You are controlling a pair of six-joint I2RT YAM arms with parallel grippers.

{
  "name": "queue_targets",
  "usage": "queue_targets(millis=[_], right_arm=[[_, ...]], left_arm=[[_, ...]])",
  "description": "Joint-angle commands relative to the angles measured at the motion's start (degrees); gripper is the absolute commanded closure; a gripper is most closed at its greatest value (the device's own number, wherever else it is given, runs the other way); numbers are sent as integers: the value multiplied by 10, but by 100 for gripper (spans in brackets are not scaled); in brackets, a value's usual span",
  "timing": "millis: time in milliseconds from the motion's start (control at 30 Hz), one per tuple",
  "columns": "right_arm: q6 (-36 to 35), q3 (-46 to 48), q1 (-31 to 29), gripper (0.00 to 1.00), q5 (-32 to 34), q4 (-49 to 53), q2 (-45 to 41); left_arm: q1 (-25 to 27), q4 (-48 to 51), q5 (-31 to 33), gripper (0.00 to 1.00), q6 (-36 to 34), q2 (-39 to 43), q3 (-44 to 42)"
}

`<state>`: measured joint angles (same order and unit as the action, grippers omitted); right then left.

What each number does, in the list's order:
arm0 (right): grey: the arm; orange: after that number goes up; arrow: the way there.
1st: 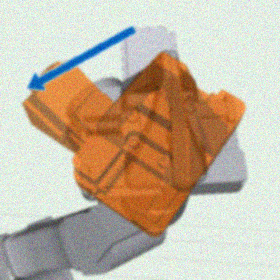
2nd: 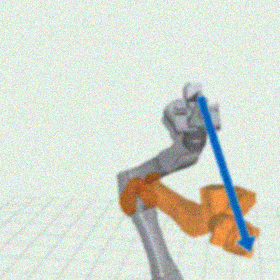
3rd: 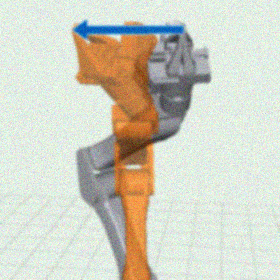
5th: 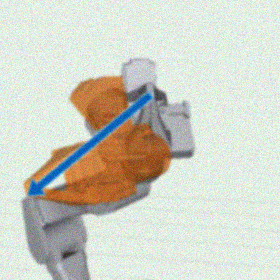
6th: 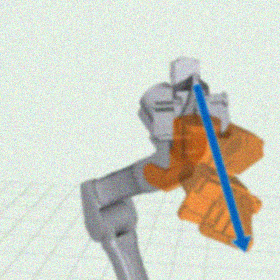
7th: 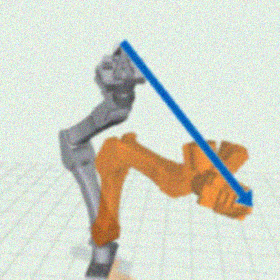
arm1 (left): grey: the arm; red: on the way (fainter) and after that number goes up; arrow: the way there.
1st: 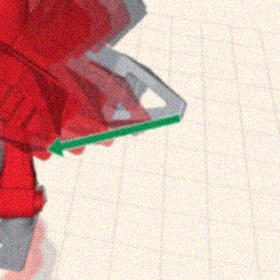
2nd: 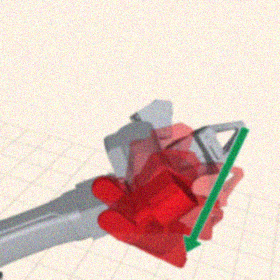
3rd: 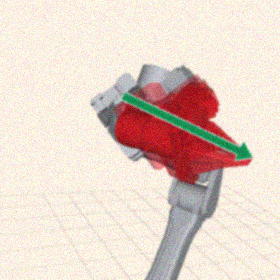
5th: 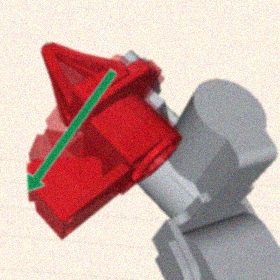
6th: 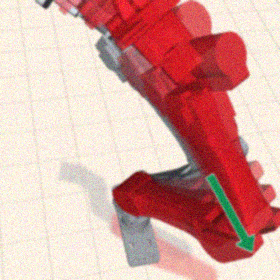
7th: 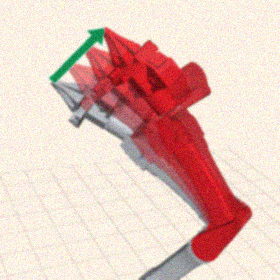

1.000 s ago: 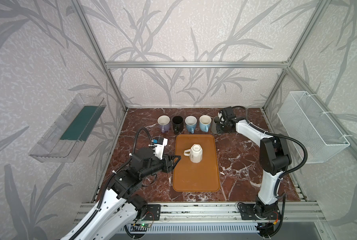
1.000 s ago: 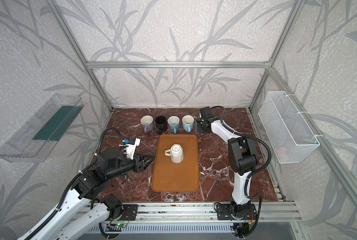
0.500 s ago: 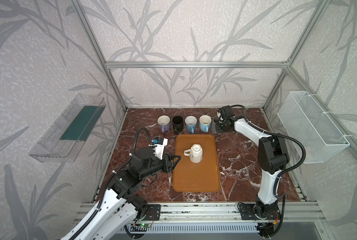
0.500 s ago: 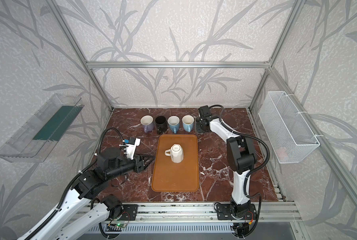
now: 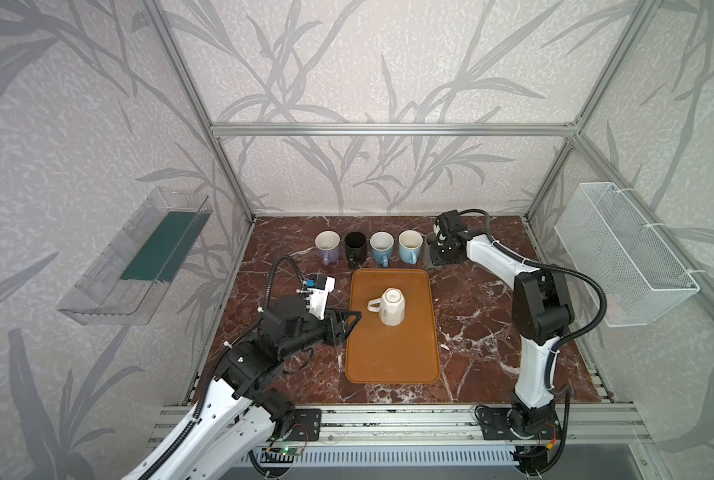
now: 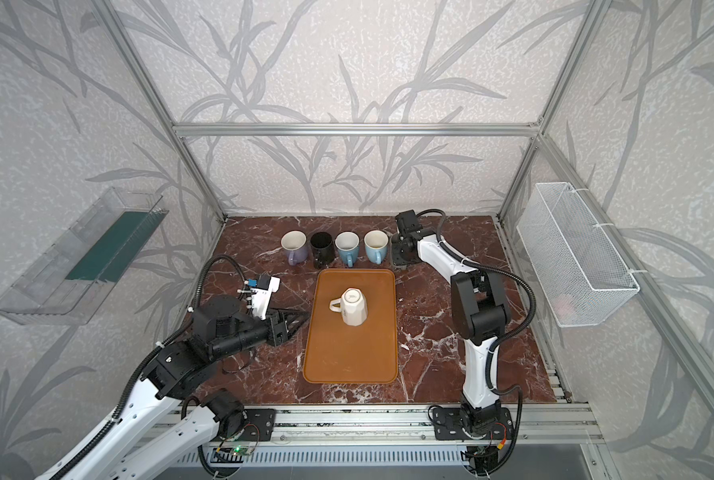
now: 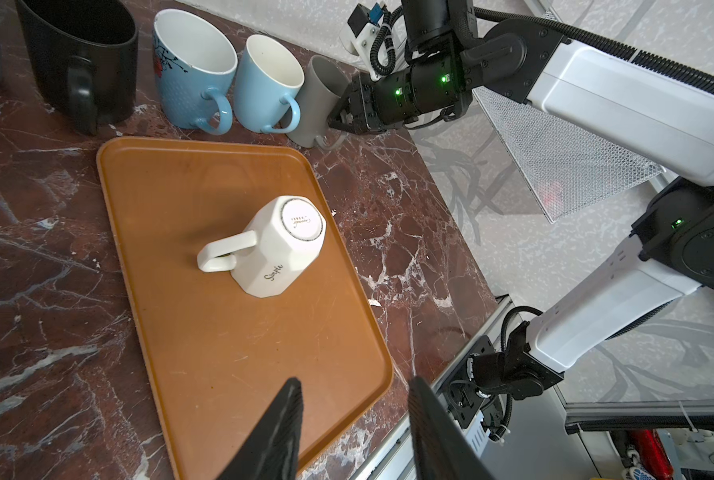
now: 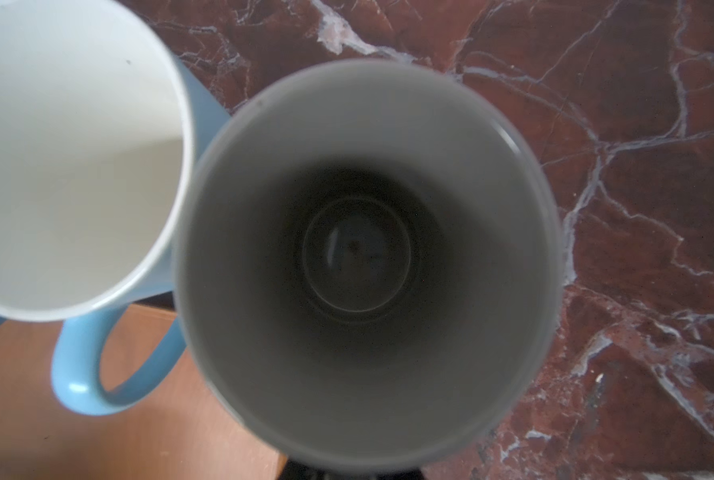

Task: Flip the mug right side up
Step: 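Lower the grey mug upright beside the light blue mug with the right gripper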

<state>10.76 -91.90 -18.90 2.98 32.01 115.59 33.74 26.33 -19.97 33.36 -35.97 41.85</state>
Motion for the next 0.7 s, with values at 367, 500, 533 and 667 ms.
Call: queue_targets(millis=[367, 500, 533, 667], right_arm=[[-5, -18, -3, 58, 0, -4, -51], [-10, 1, -3, 57, 1, -5, -83], [-11, 6, -3, 57, 2, -6, -92], [-15, 35, -3, 57, -1, -8, -133]], left_arm=[[-2, 23, 35, 53, -11, 7, 8], [-2, 29, 44, 53, -18, -9, 9], [-2, 31, 48, 53, -20, -13, 11], [-2, 41, 74, 53, -29, -29, 13]])
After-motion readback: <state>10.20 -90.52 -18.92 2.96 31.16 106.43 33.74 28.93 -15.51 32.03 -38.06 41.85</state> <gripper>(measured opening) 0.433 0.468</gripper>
